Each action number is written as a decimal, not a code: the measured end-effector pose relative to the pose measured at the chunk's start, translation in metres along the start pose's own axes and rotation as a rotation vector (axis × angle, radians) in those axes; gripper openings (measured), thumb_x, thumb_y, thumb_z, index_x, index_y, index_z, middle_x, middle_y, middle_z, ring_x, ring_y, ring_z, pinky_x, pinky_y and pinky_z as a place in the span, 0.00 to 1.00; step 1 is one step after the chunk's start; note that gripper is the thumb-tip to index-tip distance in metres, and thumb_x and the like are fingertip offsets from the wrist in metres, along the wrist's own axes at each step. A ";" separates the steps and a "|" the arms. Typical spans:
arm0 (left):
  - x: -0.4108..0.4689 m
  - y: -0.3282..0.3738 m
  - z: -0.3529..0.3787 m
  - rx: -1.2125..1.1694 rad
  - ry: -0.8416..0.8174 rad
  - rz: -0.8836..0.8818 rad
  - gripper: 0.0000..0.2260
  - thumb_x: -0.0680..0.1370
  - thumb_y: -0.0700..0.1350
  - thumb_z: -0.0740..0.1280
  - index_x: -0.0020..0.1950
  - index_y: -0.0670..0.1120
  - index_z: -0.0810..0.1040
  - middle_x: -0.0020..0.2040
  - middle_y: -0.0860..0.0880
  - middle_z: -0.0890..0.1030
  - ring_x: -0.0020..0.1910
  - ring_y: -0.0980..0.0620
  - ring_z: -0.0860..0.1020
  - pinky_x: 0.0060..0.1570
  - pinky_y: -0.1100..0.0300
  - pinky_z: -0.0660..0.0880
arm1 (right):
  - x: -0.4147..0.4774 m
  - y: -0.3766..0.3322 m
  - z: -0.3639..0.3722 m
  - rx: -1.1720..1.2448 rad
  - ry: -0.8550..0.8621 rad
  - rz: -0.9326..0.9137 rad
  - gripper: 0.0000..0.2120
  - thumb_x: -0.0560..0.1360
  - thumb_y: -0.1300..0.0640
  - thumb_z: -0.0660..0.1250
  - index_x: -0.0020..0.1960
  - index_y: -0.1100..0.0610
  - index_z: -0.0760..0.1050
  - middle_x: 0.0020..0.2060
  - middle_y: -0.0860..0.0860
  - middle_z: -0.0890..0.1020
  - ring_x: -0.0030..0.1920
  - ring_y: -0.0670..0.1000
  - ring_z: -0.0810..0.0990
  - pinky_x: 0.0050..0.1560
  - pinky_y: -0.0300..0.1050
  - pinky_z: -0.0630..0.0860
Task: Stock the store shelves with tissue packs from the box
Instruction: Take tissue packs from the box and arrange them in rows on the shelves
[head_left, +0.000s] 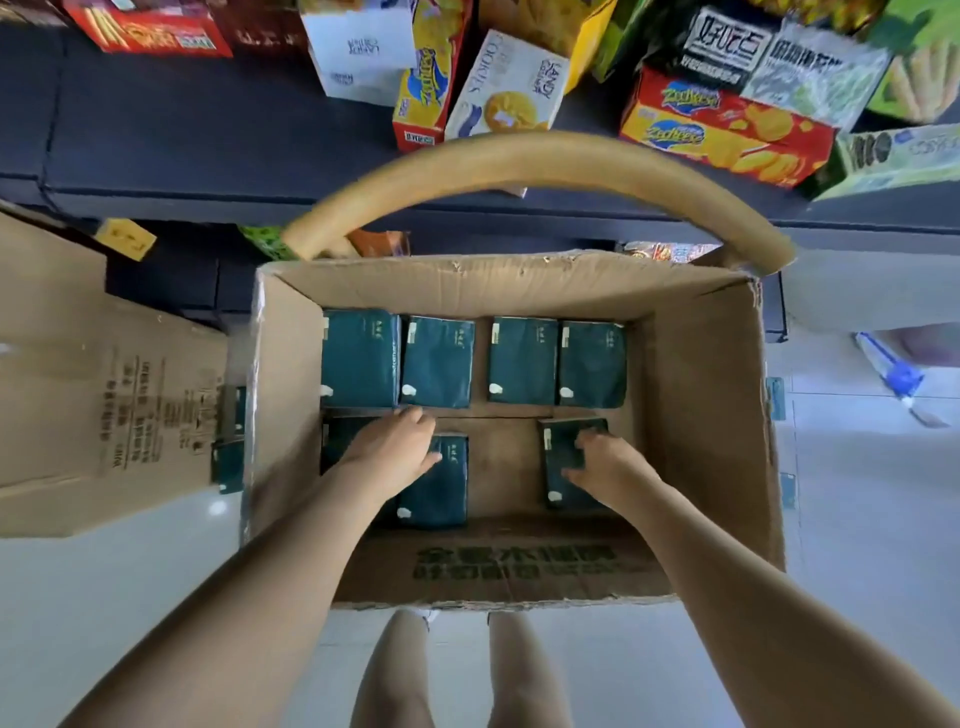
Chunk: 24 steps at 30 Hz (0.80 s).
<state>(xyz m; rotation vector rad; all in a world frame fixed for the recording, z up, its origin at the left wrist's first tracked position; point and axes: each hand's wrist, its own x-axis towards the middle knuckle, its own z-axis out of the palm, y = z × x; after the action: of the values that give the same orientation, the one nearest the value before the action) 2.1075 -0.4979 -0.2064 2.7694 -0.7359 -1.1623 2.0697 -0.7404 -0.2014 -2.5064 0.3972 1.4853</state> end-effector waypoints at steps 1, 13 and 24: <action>0.004 0.003 0.005 0.010 -0.030 0.003 0.21 0.80 0.53 0.61 0.68 0.42 0.68 0.67 0.45 0.71 0.65 0.48 0.70 0.60 0.55 0.70 | 0.003 0.003 0.001 -0.006 -0.002 0.001 0.23 0.77 0.50 0.64 0.68 0.59 0.67 0.61 0.58 0.75 0.59 0.57 0.75 0.55 0.47 0.73; 0.022 0.010 0.019 0.151 -0.081 -0.057 0.28 0.73 0.60 0.68 0.68 0.46 0.70 0.65 0.46 0.70 0.65 0.45 0.67 0.65 0.52 0.63 | 0.009 0.034 0.006 0.147 0.060 0.066 0.23 0.78 0.51 0.64 0.69 0.59 0.66 0.61 0.56 0.76 0.58 0.55 0.76 0.53 0.46 0.75; 0.010 0.006 0.007 -0.756 0.047 -0.393 0.20 0.73 0.55 0.70 0.55 0.44 0.70 0.49 0.49 0.75 0.47 0.49 0.75 0.44 0.55 0.72 | 0.020 0.028 0.044 0.654 0.106 0.361 0.30 0.73 0.47 0.70 0.67 0.62 0.66 0.61 0.59 0.76 0.59 0.58 0.77 0.49 0.46 0.74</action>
<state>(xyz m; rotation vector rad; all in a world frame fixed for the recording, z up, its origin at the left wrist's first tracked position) 2.1066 -0.5069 -0.2167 2.3005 0.2477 -1.1064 2.0331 -0.7555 -0.2410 -2.0457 1.1874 1.0738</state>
